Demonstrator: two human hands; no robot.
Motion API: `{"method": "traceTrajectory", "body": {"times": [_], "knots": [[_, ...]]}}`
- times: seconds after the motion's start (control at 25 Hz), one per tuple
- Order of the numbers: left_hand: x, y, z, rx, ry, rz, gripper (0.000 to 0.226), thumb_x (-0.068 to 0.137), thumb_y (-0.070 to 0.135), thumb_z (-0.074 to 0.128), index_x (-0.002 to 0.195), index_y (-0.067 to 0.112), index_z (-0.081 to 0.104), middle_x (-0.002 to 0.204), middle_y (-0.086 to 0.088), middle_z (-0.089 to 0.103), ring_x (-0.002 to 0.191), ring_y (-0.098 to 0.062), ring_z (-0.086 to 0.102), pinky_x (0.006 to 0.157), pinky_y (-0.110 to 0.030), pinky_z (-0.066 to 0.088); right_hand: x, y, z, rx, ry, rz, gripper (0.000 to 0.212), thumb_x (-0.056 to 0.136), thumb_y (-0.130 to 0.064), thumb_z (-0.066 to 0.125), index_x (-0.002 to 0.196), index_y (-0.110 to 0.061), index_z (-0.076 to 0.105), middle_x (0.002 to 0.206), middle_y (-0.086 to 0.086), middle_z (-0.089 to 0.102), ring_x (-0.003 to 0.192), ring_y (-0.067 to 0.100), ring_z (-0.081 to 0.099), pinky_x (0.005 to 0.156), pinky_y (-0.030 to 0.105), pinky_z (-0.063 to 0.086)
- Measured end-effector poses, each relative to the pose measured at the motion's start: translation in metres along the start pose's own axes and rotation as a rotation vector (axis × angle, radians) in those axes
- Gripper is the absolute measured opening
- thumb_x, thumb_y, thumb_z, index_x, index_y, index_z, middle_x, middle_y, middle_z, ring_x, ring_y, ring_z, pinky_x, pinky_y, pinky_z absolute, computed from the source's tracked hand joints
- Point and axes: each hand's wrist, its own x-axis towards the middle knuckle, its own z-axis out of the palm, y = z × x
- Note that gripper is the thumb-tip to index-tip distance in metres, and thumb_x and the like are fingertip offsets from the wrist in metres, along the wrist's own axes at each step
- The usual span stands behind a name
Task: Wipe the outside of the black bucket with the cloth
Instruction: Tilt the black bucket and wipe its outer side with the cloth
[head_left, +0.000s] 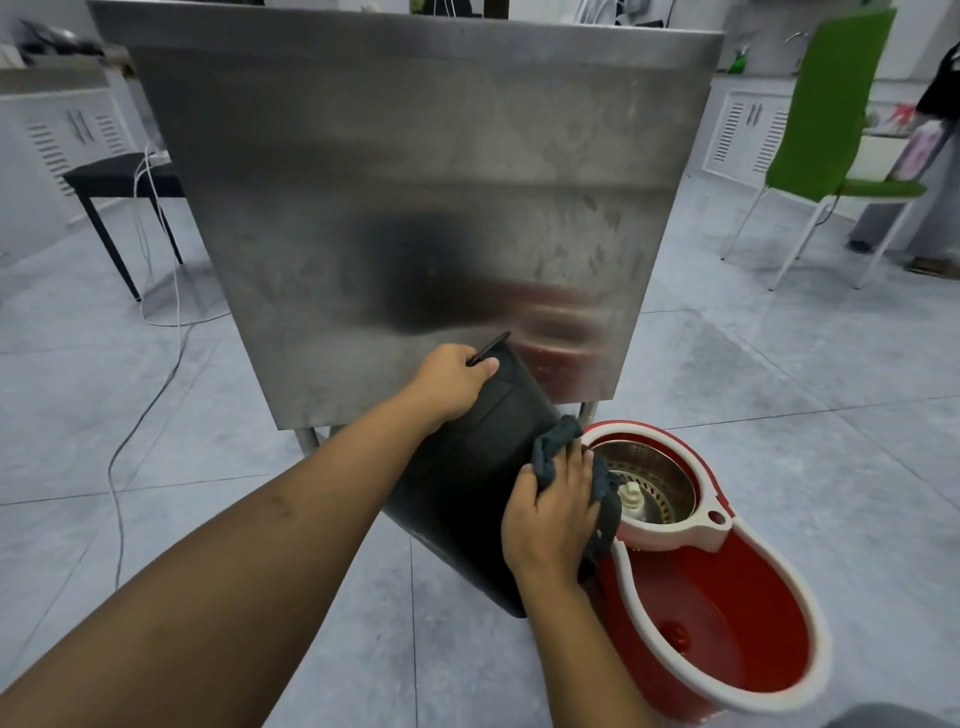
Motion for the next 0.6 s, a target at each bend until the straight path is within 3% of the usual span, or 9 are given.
{"method": "traceTrajectory", "body": {"times": [0.12, 0.24, 0.32, 0.4, 0.48, 0.6], "knots": [[-0.002, 0.007, 0.012, -0.006, 0.018, 0.006, 0.035, 0.096, 0.028, 0.053, 0.089, -0.005, 0.065, 0.076, -0.017, 0.057, 0.070, -0.024, 0.054, 0.064, -0.033, 0.041, -0.005, -0.024, 0.003, 0.018, -0.088, -0.174, 0.071, 0.086, -0.040, 0.027, 0.153, -0.022, 0.013, 0.163, -0.006, 0.008, 0.149, 0.010, -0.009, 0.121, 0.042, -0.003], [-0.006, 0.004, 0.020, -0.034, 0.040, 0.020, 0.031, 0.095, 0.023, 0.053, 0.068, 0.009, 0.059, 0.070, -0.015, 0.059, 0.068, -0.024, 0.053, 0.065, -0.033, 0.041, 0.013, -0.037, -0.001, -0.030, -0.161, -0.315, 0.074, 0.083, -0.044, 0.020, 0.153, -0.024, 0.013, 0.163, -0.007, 0.009, 0.149, 0.010, -0.007, 0.121, 0.037, -0.005], [-0.010, -0.001, 0.023, -0.074, 0.060, 0.004, 0.036, 0.095, 0.025, 0.055, 0.061, 0.014, 0.053, 0.061, -0.010, 0.054, 0.060, -0.023, 0.049, 0.063, -0.035, 0.039, 0.035, -0.032, -0.009, -0.092, -0.182, -0.250, 0.066, 0.089, -0.041, 0.026, 0.152, -0.023, 0.021, 0.162, -0.004, 0.017, 0.150, 0.014, 0.003, 0.122, 0.039, 0.001], [-0.016, -0.007, 0.024, -0.063, 0.085, -0.010, 0.038, 0.095, 0.028, 0.055, 0.060, 0.015, 0.046, 0.057, -0.007, 0.044, 0.058, -0.022, 0.043, 0.061, -0.034, 0.034, 0.053, -0.015, -0.017, -0.089, -0.199, -0.069, 0.057, 0.094, -0.036, 0.034, 0.148, -0.021, 0.032, 0.159, 0.001, 0.029, 0.148, 0.022, 0.018, 0.120, 0.048, 0.012], [-0.018, -0.013, 0.020, -0.090, 0.134, -0.004, 0.039, 0.095, 0.030, 0.055, 0.061, 0.015, 0.043, 0.057, -0.007, 0.039, 0.060, -0.021, 0.040, 0.062, -0.035, 0.032, 0.056, 0.009, -0.023, -0.055, -0.129, 0.052, 0.056, 0.090, -0.038, 0.034, 0.142, -0.019, 0.042, 0.152, 0.005, 0.041, 0.144, 0.027, 0.027, 0.118, 0.053, 0.018], [-0.021, -0.017, 0.008, -0.159, 0.217, -0.010, 0.036, 0.095, 0.032, 0.054, 0.066, 0.013, 0.049, 0.061, -0.010, 0.042, 0.061, -0.022, 0.043, 0.063, -0.037, 0.035, 0.025, 0.023, -0.009, -0.073, 0.012, 0.018, 0.067, 0.084, -0.037, 0.033, 0.148, -0.015, 0.033, 0.157, 0.005, 0.032, 0.149, 0.022, 0.014, 0.120, 0.049, 0.010]]}}
